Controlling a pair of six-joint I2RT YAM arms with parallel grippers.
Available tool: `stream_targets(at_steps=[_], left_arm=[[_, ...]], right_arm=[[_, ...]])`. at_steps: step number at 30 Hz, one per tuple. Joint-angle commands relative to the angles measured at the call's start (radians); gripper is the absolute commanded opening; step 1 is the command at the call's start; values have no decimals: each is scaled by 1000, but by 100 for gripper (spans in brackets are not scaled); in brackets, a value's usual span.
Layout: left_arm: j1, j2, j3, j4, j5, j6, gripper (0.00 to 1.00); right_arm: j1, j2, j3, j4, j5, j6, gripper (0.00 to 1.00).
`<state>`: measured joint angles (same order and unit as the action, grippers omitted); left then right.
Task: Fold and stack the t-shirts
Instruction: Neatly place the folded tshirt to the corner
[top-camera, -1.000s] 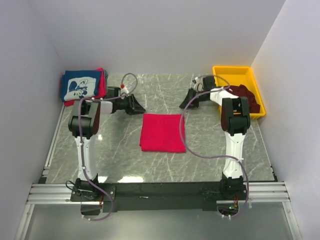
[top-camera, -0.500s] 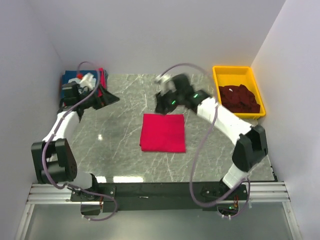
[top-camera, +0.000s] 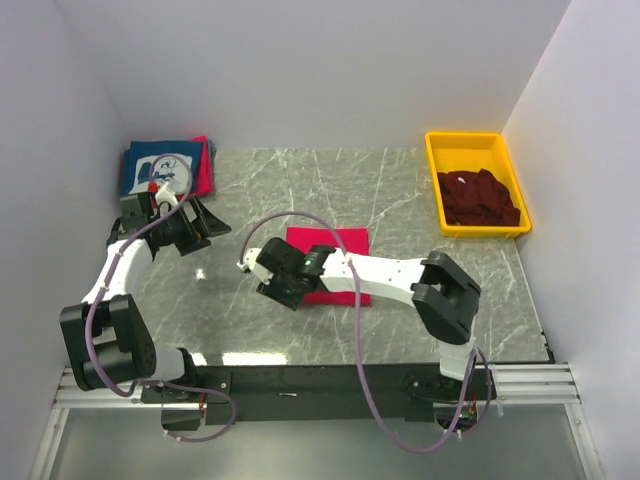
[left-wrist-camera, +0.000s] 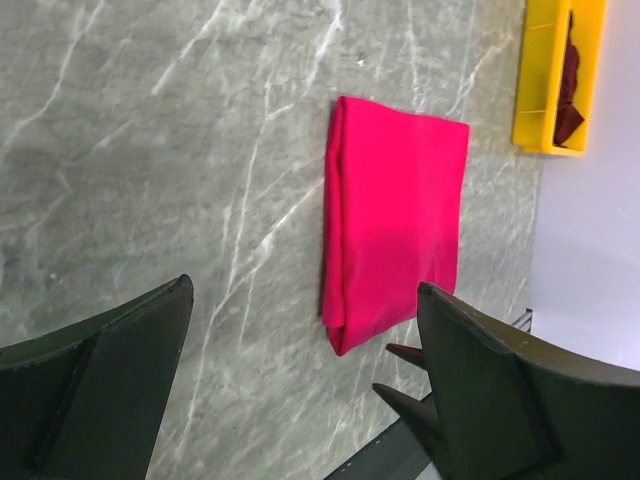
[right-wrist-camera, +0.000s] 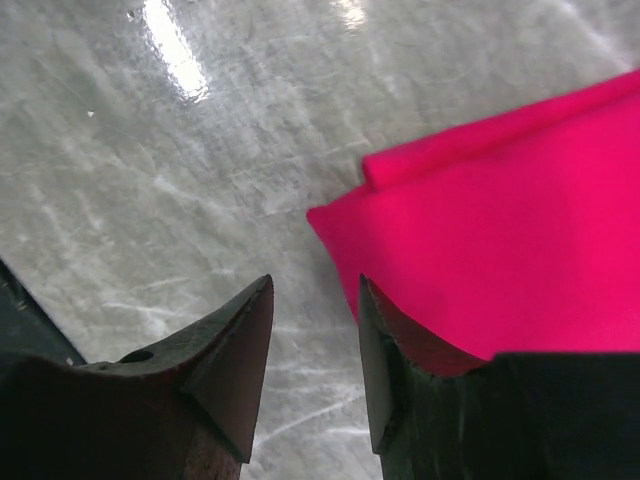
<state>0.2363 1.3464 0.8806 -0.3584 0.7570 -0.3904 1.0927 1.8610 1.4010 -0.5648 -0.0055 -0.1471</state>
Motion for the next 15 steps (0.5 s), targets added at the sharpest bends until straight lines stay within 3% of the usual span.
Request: stream_targets(at_steps=[1, 12, 15], left_arm=[[4, -23, -15, -13, -54, -39, 100], [3, -87, -92, 38, -108, -83, 99], [3, -101, -137, 61, -117, -122, 99]], right_arm=[[16, 33, 61, 6, 47, 0, 45], [29, 153, 38, 51, 58, -5, 43], [29, 164, 16, 66, 50, -12, 35]])
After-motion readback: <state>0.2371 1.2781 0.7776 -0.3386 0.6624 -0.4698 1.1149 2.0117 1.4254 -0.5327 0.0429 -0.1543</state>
